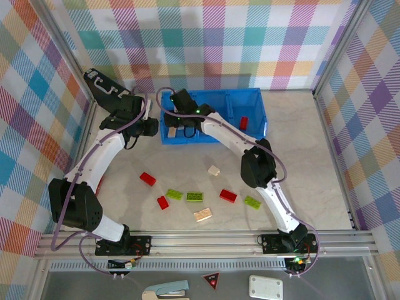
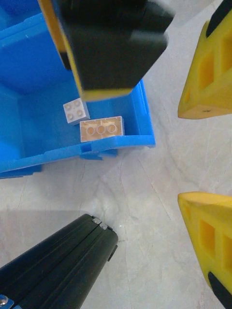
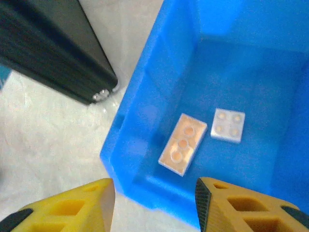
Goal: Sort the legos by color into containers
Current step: Pick up the lego from the middle-left of the table.
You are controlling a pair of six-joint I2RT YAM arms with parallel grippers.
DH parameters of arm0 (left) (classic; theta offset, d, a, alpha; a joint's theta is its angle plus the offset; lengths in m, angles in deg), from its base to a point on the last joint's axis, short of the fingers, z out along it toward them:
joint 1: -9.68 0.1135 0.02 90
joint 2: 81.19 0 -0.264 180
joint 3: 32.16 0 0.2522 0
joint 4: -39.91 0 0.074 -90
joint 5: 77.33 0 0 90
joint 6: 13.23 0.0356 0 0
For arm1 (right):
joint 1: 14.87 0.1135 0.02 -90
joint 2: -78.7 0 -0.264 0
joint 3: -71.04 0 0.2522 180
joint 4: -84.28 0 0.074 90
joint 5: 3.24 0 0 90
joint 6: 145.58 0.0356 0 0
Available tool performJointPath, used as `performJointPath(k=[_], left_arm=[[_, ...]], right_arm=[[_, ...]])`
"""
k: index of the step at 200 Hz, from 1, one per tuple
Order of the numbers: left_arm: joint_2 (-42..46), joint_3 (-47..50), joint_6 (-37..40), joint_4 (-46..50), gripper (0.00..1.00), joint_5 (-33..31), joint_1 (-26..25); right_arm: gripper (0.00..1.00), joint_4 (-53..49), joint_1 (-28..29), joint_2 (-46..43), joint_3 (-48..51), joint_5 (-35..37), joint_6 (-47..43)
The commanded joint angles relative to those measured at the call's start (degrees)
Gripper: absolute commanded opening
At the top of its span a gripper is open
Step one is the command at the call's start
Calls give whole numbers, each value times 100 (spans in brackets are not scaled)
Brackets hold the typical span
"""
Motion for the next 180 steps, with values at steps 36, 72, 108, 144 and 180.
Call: performJointPath(k=[36, 72, 108, 144, 180], left_arm=[[89, -157, -603, 164, 44, 75, 39], [14, -180, -893, 642, 44, 100, 17], [120, -41, -1240, 1187, 45, -2, -48], [293, 325, -1758, 1509, 45, -244, -240], [388, 760, -2345, 1809, 46, -519, -352]], right_arm=[[48, -290, -15, -1253, 1663, -283, -297], [48, -250, -50, -1963, 2692, -337, -365], [48, -154, -59, -2583, 3704, -378, -365], [48, -157, -59, -3011, 4347, -426, -326], [48, -126, -59, -3380, 4798, -417, -282]])
